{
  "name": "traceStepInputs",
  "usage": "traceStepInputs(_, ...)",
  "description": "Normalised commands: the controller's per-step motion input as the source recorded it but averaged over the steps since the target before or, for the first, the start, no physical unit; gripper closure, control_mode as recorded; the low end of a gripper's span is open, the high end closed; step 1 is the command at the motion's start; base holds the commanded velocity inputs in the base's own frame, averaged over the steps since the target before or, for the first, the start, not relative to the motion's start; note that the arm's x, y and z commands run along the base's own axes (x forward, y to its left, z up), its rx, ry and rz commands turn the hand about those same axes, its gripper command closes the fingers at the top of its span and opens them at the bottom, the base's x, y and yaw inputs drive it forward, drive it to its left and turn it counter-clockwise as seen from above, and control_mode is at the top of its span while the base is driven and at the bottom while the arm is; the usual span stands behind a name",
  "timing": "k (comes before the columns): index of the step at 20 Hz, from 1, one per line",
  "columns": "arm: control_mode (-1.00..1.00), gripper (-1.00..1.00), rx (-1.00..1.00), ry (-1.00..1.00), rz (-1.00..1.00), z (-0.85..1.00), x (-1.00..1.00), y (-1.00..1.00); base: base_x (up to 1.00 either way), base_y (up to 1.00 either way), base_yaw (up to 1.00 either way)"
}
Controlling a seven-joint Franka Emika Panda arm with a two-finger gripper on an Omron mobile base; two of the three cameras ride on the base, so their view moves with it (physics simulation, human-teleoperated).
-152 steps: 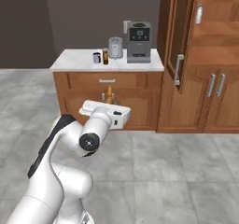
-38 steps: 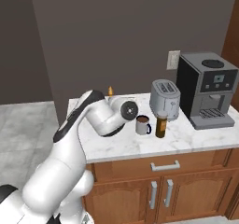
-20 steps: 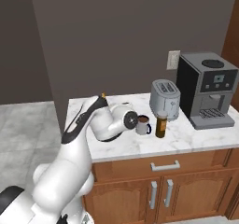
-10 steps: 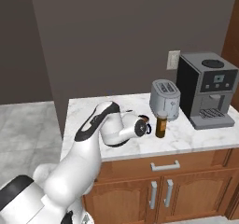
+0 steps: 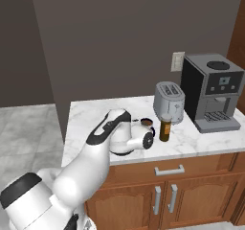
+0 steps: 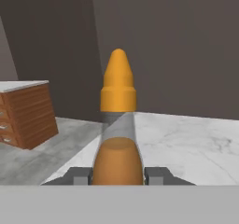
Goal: Pick the cinnamon and honey bottle from the cabinet and place them next to the mug.
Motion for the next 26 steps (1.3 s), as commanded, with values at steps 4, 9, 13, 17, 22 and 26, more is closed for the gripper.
traceStepInputs(4,-1.0,1.0,0.07,-0.04,-0.01,0.0,0.17,-0.14,0.0,0.0,0.0)
traceStepInputs(9,-1.0,1.0,0.06,-0.05,-0.01,0.0,0.21,-0.24,0.0,0.0,0.0)
traceStepInputs(13,-1.0,1.0,0.02,-0.07,-0.02,0.0,0.06,-0.14,0.0,0.0,0.0)
traceStepInputs(17,-1.0,1.0,0.0,-0.02,-0.05,-0.06,0.02,-0.04,0.0,0.0,0.0)
traceStepInputs(22,-1.0,1.0,0.0,-0.01,-0.06,-0.11,0.0,-0.01,0.0,0.0,0.0)
traceStepInputs(26,-1.0,1.0,0.0,0.0,-0.05,-0.19,0.0,0.0,0.0,0.0,0.0)
